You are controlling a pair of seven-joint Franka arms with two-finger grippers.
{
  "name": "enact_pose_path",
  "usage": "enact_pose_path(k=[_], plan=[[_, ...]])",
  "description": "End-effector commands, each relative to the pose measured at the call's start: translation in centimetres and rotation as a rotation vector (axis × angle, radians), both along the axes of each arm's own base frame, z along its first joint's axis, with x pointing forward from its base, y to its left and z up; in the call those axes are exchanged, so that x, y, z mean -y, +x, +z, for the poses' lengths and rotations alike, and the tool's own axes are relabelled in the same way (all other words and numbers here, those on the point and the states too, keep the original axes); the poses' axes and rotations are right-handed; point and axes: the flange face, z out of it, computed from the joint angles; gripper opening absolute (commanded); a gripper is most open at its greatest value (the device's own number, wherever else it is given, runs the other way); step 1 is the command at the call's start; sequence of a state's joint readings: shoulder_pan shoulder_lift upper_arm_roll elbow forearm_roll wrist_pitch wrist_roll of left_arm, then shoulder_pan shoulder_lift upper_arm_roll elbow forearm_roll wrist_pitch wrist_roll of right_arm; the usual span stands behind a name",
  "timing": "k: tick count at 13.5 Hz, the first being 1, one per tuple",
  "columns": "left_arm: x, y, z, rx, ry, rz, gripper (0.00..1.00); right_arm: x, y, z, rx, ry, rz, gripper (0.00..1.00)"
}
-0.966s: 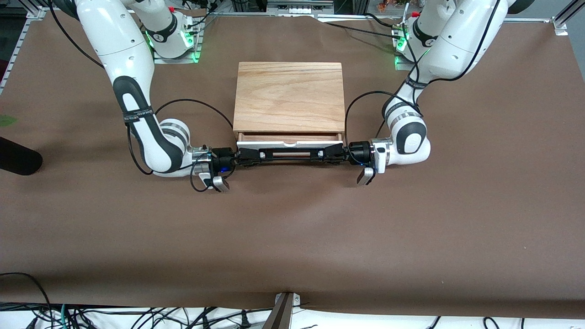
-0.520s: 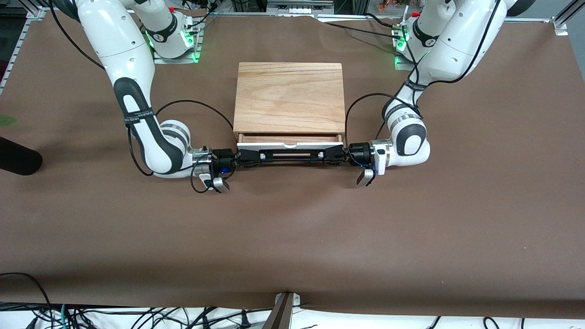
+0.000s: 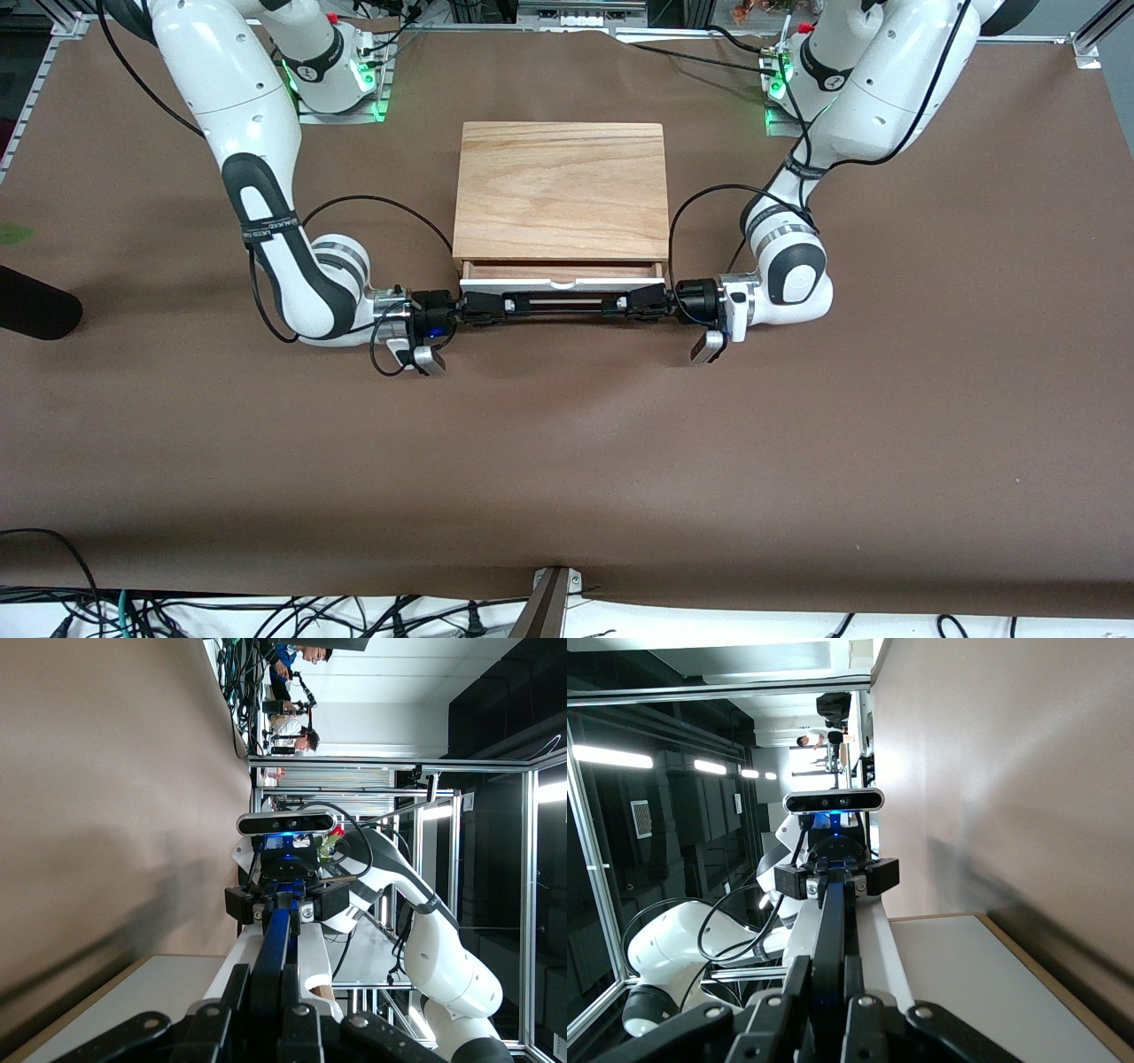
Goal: Pull top drawer with both arms simultaneously
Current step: 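Keep pulling the drawer handle outward with both grippers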
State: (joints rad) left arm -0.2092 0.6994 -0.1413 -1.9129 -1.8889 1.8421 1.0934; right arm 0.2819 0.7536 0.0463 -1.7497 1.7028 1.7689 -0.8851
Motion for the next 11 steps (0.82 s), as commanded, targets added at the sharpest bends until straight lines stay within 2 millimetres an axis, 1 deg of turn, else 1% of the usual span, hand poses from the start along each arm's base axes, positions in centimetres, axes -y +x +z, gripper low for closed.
enact_pose_path(k=[1,2,4,9,10,11], plan=[[-5.6,0.2,-0.5,-0.053,0.036,0.013,0.0,5.8,4.6,4.4,-0.03,0.078,-0.103,0.0],[-5.6,0.2,-0.6,-0.054,0.037,0.013,0.0,5.9,4.5,3.8,-0.024,0.077,-0.106,0.0],[-5.8,0.0,-0.8,-0.061,0.038,0.014,0.0,6.0,4.5,3.4,-0.019,0.075,-0.106,0.0],[-6.0,0.1,-0.7,-0.058,0.029,0.007,0.0,6.3,4.4,2.7,-0.015,0.074,-0.11,0.0],[-6.1,0.1,-0.7,-0.054,0.039,-0.007,0.0,6.3,4.4,2.7,-0.017,0.073,-0.111,0.0],[-6.7,0.2,-0.8,-0.053,0.048,-0.004,0.0,6.3,4.5,2.7,-0.017,0.074,-0.112,0.0]])
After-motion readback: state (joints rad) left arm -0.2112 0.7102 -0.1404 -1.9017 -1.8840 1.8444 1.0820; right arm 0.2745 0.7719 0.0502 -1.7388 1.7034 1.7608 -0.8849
